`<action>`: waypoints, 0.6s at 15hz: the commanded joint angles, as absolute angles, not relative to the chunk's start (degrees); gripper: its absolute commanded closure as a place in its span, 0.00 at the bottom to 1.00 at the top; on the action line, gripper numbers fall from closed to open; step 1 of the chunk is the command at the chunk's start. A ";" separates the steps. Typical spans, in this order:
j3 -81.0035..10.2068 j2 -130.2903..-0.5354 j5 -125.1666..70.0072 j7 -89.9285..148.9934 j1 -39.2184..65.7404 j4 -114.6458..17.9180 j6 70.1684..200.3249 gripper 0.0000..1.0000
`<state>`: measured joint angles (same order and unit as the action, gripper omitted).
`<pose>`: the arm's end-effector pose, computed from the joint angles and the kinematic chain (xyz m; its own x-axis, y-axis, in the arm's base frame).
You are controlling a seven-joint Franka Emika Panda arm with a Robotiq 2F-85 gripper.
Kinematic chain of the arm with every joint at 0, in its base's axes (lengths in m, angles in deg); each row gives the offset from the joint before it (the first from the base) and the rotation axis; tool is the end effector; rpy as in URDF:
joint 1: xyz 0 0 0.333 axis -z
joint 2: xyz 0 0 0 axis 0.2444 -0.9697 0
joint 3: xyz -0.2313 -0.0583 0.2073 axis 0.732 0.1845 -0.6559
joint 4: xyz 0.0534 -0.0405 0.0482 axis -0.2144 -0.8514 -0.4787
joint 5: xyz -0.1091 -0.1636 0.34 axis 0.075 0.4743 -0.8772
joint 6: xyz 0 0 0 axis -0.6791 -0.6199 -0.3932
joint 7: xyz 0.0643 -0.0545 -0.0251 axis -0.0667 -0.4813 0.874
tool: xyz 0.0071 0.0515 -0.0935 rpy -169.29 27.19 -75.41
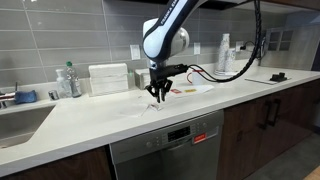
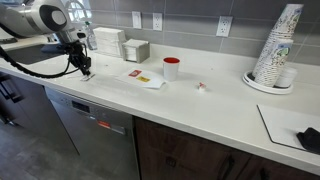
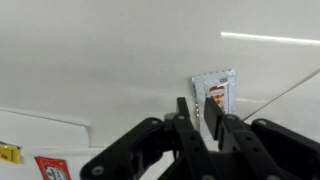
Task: Put the white sachet on the white napkin on the right
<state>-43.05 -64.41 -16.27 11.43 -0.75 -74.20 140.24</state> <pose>0.5658 0.1887 0.3128 0.9830 0.1132 0.1442 0.0971 -0.9887 0.1143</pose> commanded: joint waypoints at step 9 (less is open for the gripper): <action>-45.57 -68.20 -19.87 22.61 0.63 -71.83 141.06 0.00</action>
